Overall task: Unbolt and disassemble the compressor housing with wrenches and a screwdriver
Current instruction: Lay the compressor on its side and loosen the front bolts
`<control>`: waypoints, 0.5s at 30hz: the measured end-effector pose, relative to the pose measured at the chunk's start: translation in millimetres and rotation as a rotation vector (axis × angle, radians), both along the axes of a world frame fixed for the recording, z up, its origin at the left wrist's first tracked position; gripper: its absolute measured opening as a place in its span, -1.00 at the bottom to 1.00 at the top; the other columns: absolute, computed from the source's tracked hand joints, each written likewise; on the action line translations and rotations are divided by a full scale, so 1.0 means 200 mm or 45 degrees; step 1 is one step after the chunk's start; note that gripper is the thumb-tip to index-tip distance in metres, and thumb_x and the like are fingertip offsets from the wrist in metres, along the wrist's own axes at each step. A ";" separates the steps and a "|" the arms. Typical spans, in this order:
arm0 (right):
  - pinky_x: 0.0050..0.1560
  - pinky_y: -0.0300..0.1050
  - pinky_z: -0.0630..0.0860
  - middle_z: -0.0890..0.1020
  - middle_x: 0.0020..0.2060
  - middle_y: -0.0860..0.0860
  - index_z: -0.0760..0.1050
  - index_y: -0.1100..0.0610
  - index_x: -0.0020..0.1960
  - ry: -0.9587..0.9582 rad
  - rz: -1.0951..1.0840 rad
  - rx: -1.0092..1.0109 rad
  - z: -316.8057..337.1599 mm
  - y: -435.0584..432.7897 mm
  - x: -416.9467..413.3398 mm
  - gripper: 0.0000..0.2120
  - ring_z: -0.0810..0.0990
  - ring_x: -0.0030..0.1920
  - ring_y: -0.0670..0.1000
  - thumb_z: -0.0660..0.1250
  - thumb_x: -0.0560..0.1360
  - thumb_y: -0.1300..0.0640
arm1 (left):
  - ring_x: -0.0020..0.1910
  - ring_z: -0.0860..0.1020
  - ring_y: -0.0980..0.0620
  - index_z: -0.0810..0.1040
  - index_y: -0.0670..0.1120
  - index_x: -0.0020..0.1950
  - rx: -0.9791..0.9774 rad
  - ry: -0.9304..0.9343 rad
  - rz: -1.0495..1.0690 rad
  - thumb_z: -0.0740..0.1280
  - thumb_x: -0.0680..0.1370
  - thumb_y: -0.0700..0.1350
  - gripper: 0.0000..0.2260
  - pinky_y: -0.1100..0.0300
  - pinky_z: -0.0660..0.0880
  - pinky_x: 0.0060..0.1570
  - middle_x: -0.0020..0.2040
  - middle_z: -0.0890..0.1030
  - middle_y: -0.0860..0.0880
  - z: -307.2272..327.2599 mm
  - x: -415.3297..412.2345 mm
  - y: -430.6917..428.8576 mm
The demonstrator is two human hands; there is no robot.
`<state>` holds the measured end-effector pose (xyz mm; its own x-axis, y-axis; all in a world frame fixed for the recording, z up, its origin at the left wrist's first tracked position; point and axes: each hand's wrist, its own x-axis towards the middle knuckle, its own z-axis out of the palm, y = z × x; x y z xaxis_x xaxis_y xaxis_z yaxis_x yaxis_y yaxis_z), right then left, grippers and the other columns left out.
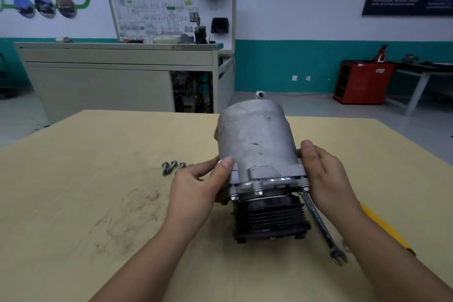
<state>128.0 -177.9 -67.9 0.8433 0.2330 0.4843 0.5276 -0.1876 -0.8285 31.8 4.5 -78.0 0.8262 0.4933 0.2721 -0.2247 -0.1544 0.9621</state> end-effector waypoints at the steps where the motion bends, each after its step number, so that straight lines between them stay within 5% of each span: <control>1: -0.16 -0.04 0.45 0.62 -0.28 0.05 0.52 0.17 -0.18 0.020 -0.012 -0.025 0.00 0.00 0.00 -0.43 0.56 -0.20 0.05 -0.01 0.41 -0.29 | -0.44 0.56 -0.01 0.69 -0.10 -0.25 -0.002 0.006 -0.011 0.45 0.28 0.28 -0.56 0.16 0.53 -0.38 -0.39 0.63 -0.07 0.00 0.00 0.00; 7: -0.26 -0.02 0.48 0.50 -0.47 0.06 0.39 0.24 -0.33 0.060 -0.055 -0.322 0.02 -0.02 -0.02 -0.35 0.49 -0.41 0.07 -0.07 0.40 -0.34 | -0.43 0.50 -0.06 0.56 -0.41 -0.14 -0.107 0.220 -0.035 0.31 0.39 0.25 -0.36 0.12 0.52 -0.40 -0.33 0.54 -0.22 0.00 0.03 0.01; 10: -0.22 0.11 0.57 0.54 -0.45 0.16 0.42 0.32 -0.29 0.117 -0.029 -0.386 0.04 -0.03 -0.01 -0.34 0.56 -0.37 0.18 -0.01 0.50 -0.28 | -0.45 0.48 -0.04 0.53 -0.44 -0.08 -0.068 0.304 -0.040 0.25 0.41 0.27 -0.31 0.12 0.53 -0.40 -0.36 0.50 -0.19 0.00 0.04 0.03; 15: -0.19 0.03 0.55 0.61 -0.33 0.22 0.48 0.37 -0.19 0.194 -0.056 -0.388 0.02 -0.04 0.05 -0.36 0.60 -0.32 0.17 0.01 0.57 -0.21 | -0.49 0.54 -0.02 0.60 -0.36 -0.08 -0.003 0.341 -0.020 0.23 0.24 0.43 -0.17 0.23 0.51 -0.47 -0.41 0.54 -0.16 0.02 0.04 0.03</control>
